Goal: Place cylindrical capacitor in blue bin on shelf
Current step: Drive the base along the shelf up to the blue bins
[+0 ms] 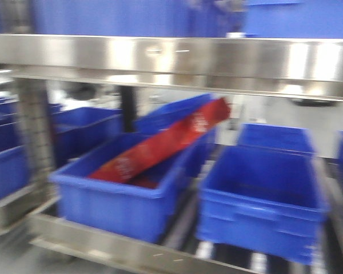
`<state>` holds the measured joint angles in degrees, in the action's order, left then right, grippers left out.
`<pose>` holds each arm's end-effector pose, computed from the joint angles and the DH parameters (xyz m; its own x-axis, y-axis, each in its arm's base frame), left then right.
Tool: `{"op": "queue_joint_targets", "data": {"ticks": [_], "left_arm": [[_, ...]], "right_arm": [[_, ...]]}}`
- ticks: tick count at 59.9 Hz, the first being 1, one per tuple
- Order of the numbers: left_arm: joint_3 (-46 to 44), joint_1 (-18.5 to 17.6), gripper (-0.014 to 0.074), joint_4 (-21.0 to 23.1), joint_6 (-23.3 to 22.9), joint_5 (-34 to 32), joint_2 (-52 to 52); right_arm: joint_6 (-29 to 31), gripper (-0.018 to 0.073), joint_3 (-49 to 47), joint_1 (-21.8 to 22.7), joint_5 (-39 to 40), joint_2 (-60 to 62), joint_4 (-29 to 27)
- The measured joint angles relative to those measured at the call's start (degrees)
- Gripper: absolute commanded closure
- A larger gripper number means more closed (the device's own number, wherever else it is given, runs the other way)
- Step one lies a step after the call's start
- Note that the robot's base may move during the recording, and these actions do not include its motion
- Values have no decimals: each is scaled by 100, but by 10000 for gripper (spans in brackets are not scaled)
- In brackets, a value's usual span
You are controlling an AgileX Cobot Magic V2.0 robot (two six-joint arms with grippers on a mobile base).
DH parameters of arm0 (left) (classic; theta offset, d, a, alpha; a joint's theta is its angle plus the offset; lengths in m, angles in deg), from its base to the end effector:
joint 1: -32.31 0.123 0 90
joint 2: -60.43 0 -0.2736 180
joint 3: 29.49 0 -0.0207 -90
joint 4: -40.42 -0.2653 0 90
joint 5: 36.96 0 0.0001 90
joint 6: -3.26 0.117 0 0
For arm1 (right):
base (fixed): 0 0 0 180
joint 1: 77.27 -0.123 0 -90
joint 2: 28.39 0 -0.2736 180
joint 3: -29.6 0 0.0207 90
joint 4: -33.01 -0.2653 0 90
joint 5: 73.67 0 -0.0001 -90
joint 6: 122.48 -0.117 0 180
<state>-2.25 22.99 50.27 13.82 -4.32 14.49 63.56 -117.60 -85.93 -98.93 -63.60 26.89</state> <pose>0.1660 -0.0382 0.3851 -0.2527 0.0809 -0.9642 0.2591 0.9658 0.0132 0.1291 0.0251 0.3928 -0.0525 -0.0168 -0.9985 -0.1958 0.9806 -0.0062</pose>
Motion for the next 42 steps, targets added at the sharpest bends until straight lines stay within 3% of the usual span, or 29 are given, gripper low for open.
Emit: {"op": "queue_joint_targets", "data": {"ticks": [42], "left_arm": [[0, 0, 707, 0, 0, 0, 0]], "right_arm": [[0, 682, 0, 0, 0, 0, 0]]}}
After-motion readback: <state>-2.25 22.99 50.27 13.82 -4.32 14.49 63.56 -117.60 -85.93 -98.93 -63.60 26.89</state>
